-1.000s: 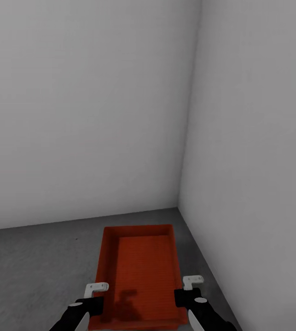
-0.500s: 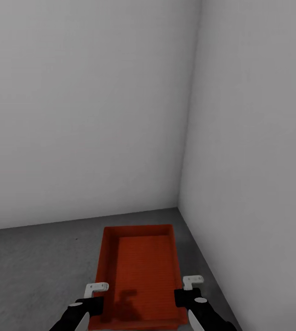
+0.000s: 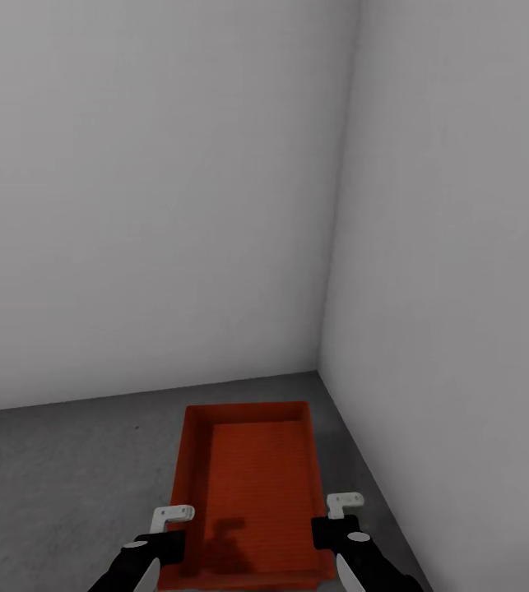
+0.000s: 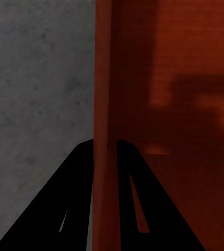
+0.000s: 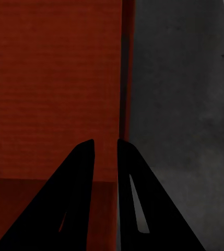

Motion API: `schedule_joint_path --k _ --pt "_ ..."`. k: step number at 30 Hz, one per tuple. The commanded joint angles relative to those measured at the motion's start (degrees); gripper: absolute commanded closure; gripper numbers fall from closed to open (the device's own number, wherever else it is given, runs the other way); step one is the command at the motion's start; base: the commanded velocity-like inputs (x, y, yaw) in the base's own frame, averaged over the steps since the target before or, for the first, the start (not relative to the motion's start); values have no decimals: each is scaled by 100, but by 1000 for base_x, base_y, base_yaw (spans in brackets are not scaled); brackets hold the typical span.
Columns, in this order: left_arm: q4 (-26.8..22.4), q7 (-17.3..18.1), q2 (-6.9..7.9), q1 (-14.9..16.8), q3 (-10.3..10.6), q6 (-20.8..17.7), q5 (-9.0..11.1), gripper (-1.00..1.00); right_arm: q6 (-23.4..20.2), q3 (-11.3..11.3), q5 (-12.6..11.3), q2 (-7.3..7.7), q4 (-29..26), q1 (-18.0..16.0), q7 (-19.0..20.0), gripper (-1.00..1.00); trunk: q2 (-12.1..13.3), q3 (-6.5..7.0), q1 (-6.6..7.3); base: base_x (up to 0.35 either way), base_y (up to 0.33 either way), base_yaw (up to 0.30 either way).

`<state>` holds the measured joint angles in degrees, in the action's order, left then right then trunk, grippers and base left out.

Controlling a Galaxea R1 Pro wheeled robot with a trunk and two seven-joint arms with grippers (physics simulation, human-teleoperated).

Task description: Move the two storage containers from the living room to the garage. In the garage, place one container on the floor and stack the other container on top of it (either order is fine).

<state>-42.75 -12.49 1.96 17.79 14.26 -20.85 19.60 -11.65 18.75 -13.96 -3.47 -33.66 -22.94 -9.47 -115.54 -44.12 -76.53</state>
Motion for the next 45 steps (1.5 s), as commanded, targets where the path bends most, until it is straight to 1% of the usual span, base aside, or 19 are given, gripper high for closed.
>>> schedule_joint_path --k 1,45 --pt "-217 -54 6 5 51 2 141 100 -22 49 -116 4 0 0 -28 100 -3 -6 1 0 0 0" --pt "-217 -52 6 5 51 2 141 100 -22 49 -116 4 0 0 -26 100 -3 -6 1 0 0 0"
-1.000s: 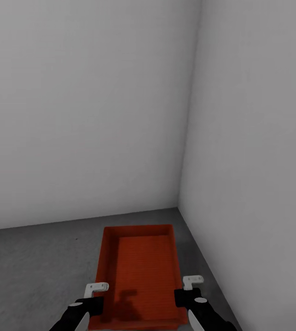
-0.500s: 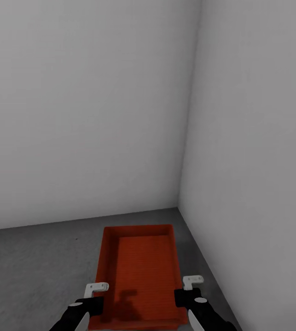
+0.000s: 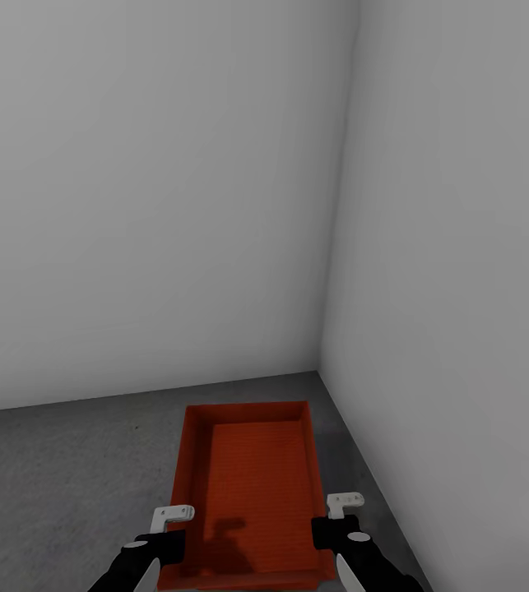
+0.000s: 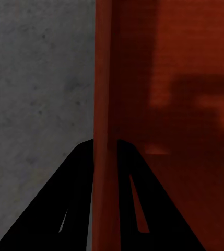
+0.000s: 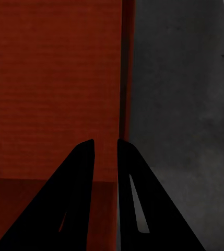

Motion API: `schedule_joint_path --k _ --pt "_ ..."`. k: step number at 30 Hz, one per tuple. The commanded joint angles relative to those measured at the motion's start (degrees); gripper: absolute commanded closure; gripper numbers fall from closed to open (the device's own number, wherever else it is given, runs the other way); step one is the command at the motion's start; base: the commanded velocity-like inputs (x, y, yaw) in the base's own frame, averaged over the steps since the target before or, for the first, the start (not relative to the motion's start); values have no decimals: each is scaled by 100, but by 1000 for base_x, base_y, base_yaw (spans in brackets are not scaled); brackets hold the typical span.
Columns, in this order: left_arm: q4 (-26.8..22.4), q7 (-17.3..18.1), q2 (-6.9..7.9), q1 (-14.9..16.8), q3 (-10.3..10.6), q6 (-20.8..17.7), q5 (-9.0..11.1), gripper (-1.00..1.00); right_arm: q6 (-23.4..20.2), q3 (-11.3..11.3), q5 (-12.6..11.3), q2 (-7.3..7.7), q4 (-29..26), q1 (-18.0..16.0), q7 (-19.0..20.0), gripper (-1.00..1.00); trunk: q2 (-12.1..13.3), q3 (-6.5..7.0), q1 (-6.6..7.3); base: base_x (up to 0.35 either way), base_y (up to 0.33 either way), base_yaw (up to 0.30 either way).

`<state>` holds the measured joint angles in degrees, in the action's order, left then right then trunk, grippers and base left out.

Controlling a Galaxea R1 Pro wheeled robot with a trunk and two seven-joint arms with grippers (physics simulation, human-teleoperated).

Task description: Move the two storage containers from the living room to the garage. In the garage, place one container on the floor and stack the other container on top of it (either order is fine).

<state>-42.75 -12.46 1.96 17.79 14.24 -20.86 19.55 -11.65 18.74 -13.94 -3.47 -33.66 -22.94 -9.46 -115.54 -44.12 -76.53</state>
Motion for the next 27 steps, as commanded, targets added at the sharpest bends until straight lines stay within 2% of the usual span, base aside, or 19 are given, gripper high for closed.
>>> schedule_joint_path --k 1,27 --pt "-217 -55 6 5 53 3 145 100 -21 51 -117 5 0 0 -27 100 -3 -6 1 0 0 0" --pt "-217 -54 6 5 53 3 145 100 -21 51 -117 5 0 0 -24 100 -3 -6 1 0 0 0"
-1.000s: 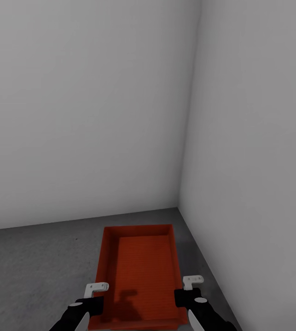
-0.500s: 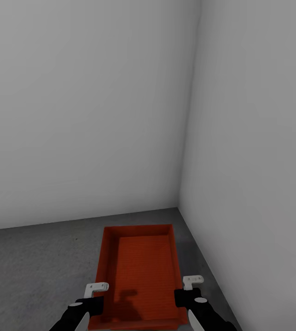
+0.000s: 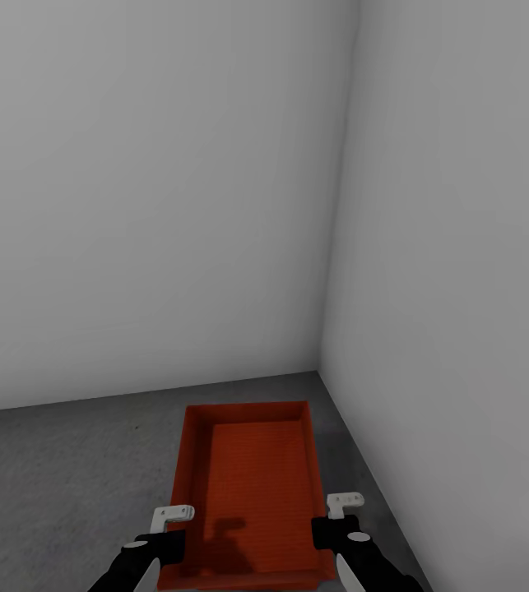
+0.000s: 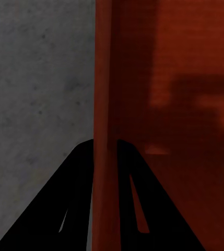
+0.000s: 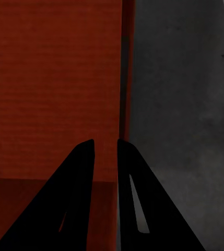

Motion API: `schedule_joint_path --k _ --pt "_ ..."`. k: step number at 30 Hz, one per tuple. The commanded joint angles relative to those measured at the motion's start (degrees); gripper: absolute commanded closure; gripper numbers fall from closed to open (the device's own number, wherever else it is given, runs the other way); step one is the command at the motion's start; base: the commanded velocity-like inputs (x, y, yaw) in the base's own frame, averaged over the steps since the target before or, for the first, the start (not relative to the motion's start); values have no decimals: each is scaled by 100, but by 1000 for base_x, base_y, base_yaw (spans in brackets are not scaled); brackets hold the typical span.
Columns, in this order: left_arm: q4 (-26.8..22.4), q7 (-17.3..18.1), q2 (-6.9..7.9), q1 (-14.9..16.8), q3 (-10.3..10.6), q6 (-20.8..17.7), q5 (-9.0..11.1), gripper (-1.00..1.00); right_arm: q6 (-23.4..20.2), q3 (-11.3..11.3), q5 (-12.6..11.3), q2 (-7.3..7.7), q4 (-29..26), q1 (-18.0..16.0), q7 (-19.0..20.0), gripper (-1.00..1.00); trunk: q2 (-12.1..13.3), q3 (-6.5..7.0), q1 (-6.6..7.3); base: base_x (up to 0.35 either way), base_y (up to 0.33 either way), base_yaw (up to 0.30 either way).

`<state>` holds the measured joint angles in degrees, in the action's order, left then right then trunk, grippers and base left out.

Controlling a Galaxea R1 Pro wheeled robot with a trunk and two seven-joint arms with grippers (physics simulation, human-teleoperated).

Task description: Move the two storage containers from the living room to the garage. In the garage, place one container on the floor and stack the other container on top of it (either order is fine).

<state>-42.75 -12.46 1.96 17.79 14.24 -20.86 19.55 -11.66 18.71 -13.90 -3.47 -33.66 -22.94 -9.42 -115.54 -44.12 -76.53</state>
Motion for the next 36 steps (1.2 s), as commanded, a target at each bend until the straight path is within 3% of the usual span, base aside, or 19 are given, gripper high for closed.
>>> schedule_joint_path --k 1,26,29,36 --pt "-216 -55 6 6 53 3 146 100 -21 54 -122 5 0 0 -28 100 -3 -6 1 0 0 0" --pt "-218 -55 6 6 53 3 146 100 -21 54 -122 5 0 0 -29 100 -3 -6 1 0 0 0" --pt "-218 -55 6 6 53 0 146 100 -21 54 -122 5 0 0 -30 100 117 48 67 0 0 0" --pt "-223 -55 6 6 53 2 146 100 -22 54 -122 5 0 0 -26 100 117 48 67 0 0 0"
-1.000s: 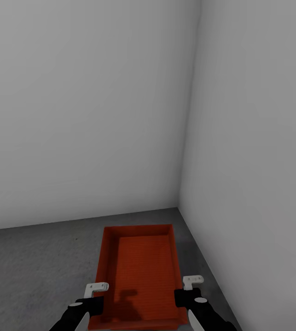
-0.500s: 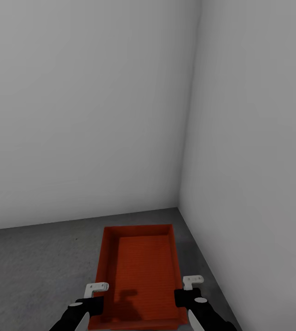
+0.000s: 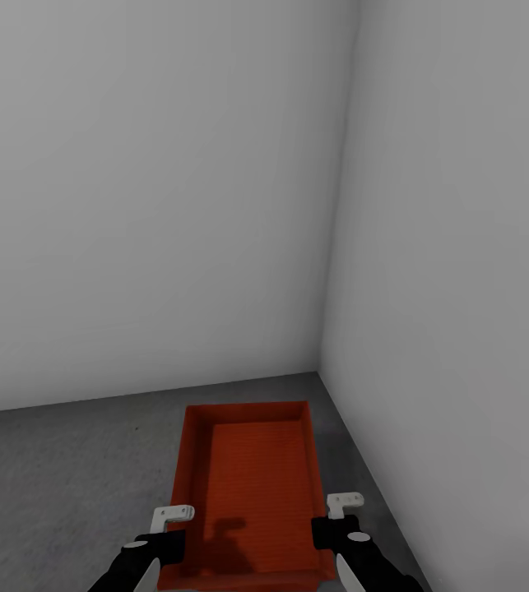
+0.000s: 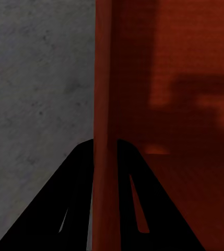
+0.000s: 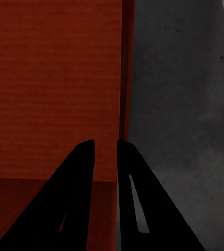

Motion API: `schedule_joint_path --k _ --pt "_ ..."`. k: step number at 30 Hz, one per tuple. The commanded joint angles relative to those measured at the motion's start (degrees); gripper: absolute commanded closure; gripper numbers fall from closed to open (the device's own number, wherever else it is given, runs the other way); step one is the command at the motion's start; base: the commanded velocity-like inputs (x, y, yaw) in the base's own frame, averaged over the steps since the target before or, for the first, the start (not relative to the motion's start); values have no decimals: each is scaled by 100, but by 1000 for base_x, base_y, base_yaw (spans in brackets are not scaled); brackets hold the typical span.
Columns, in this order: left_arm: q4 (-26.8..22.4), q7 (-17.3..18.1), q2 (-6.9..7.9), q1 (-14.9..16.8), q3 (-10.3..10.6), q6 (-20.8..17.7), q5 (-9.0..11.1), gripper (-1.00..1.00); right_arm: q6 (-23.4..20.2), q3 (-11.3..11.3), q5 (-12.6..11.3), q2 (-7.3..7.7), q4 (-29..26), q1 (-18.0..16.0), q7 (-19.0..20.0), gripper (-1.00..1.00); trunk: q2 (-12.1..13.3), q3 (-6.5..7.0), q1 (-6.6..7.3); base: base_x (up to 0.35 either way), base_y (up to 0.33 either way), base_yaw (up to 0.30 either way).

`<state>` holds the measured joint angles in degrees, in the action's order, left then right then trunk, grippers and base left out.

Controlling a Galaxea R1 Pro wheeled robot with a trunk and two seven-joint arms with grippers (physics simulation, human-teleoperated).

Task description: Move the two storage containers from the living room to the garage. In the garage, place one container on the floor and stack the other container on top of it (either order is fine).

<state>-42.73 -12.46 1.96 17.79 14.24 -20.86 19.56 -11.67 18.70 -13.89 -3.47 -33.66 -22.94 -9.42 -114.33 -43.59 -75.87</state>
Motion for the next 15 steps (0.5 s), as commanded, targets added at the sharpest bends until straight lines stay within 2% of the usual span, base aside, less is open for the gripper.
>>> schedule_joint_path --k 1,15 --pt "-224 -55 6 6 53 3 145 100 -20 55 -123 5 0 0 -26 100 -3 -6 1 0 0 0" --pt "-227 -55 6 6 53 1 145 100 -20 55 -123 5 0 0 -28 100 37 12 23 0 0 0"
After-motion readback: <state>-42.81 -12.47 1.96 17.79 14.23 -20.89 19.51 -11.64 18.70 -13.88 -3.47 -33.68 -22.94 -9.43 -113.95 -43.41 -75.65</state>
